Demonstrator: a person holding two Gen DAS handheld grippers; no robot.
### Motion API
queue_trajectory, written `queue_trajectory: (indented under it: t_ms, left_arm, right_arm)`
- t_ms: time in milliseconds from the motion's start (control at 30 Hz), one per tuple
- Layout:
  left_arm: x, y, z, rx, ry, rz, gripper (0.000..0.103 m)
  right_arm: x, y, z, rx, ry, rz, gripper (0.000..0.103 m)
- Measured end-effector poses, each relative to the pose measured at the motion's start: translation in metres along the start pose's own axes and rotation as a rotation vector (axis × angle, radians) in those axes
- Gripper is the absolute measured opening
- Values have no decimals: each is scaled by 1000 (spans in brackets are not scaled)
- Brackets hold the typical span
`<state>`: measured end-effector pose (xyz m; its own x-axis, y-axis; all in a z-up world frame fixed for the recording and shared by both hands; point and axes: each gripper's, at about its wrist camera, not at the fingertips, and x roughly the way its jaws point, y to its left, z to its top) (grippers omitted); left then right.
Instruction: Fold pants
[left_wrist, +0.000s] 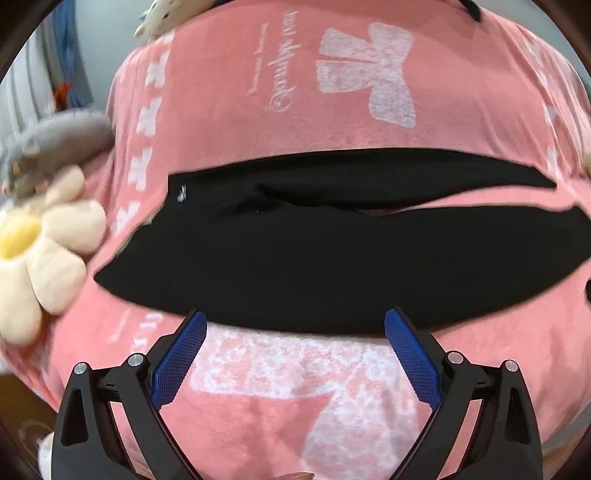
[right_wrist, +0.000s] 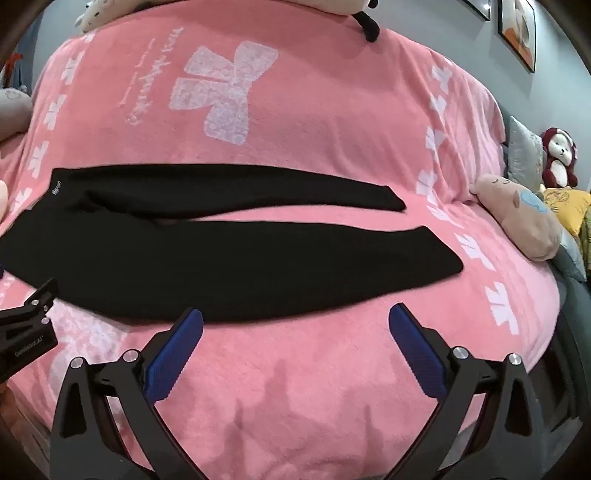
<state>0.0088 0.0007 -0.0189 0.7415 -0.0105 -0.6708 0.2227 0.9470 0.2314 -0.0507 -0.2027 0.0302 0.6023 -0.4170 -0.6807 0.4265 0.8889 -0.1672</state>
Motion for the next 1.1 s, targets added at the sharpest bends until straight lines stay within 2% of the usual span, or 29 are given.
queue_trajectory:
  t_ms: [100, 233, 433, 600, 667, 1100]
  left_arm:
    - [-4, 2, 2, -27, 7, -20, 95]
    - [-17, 3, 5, -59, -29, -2, 96]
    - [-22, -1, 0, -25, -50, 33, 96]
    - [-7, 6, -6, -39, -6, 41, 96]
    - [-2, 11, -8, -60, 26, 20, 96]
    - [0, 1, -5, -67, 30, -11, 96]
  right_arm:
    - [-3, -1, -12, 9, 8, 4, 98]
    - [-7, 2, -18, -32, -14, 6, 98]
    - [1, -2, -18, -9, -5, 46, 98]
    - [10, 1, -18, 34, 6, 53, 98]
    - [11, 5, -18, 33, 7, 52, 98]
    - [11, 12, -20, 21, 1, 30, 98]
